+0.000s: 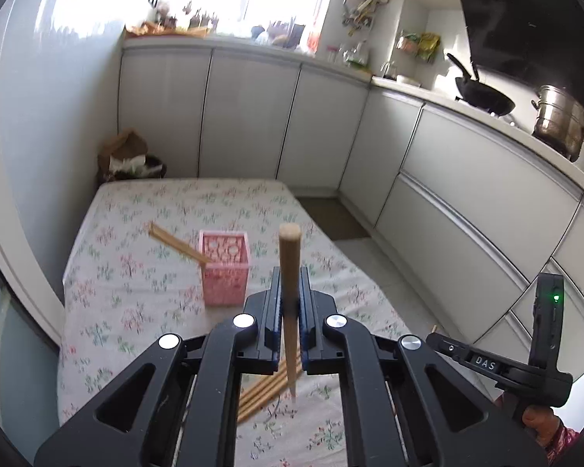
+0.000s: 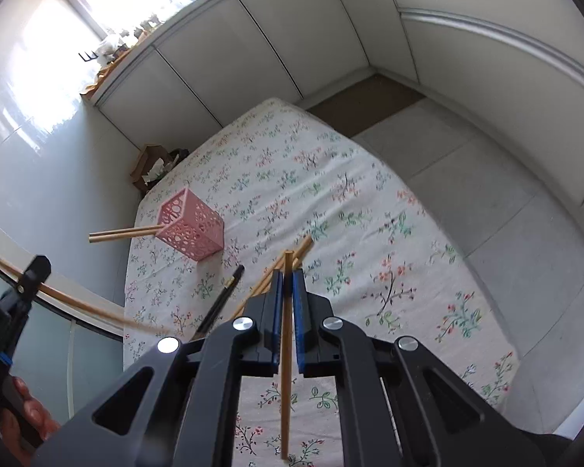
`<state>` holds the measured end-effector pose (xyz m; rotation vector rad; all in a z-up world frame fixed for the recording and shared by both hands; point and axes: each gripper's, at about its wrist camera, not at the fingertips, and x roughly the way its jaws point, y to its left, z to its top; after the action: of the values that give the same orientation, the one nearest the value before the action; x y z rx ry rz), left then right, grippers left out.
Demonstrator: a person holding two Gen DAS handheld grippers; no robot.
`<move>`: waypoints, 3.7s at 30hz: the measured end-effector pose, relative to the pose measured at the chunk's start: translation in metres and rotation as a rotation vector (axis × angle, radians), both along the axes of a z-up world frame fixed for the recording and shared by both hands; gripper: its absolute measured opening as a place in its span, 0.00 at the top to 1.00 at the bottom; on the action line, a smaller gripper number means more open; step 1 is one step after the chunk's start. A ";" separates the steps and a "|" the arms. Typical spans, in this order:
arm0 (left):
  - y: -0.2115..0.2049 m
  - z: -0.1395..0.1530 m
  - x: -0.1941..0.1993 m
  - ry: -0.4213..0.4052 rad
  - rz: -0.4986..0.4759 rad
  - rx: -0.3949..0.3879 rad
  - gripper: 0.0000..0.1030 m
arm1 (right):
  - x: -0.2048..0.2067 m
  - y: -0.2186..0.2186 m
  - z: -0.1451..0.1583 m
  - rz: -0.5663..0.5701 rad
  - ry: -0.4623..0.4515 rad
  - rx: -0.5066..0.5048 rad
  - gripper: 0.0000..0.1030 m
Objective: Organize utensils
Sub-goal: 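Carry both chopsticks over the pink mesh cup, lower them in and open both tools, then lift both open tools away from the cup toward the remaining chopsticks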
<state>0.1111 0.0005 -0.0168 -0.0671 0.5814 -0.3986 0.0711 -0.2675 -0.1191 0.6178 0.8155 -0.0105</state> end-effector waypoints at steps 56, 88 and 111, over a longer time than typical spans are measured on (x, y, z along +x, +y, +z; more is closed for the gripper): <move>0.049 0.101 0.129 -0.215 0.128 -0.020 0.94 | 0.212 0.116 0.136 0.222 -0.343 -0.183 0.93; 0.021 0.061 0.141 -0.192 0.174 -0.001 0.47 | 0.146 0.041 0.049 0.119 -0.199 -0.087 0.62; 0.029 0.011 0.032 -0.038 0.129 0.032 0.07 | 0.049 0.023 0.026 -0.008 -0.146 -0.134 0.09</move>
<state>0.1433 0.0299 -0.0060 -0.0656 0.5424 -0.2648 0.1204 -0.2450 -0.0933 0.4892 0.6651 -0.0267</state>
